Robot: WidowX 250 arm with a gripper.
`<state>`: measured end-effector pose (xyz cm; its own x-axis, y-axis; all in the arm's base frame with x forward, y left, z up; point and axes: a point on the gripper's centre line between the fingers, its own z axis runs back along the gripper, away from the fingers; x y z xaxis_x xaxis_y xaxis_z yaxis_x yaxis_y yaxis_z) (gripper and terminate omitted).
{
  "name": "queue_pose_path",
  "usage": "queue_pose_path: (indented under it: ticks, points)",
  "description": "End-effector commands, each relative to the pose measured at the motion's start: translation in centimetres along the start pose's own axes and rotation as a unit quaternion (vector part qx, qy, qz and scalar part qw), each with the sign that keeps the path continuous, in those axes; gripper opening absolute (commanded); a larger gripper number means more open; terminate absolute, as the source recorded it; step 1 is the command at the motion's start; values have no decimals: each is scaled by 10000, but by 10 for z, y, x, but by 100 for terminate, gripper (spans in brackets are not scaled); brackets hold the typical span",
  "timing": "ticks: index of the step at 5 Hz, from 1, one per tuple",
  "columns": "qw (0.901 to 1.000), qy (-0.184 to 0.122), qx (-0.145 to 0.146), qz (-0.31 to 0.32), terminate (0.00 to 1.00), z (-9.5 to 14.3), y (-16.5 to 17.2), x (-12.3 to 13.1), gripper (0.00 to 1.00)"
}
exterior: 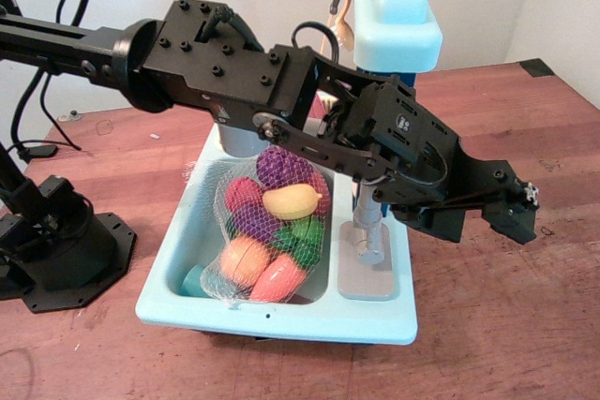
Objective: Turn lever vertical to front
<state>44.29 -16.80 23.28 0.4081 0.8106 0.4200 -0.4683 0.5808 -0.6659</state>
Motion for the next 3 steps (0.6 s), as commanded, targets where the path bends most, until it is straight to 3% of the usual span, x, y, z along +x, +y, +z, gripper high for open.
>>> queue_pose_path:
  ticks: [1, 3]
  points:
    - [10000, 0, 0, 0, 0, 0, 0, 0, 100]
    - [9999, -132, 22, 74, 0, 8, 16, -3, 100]
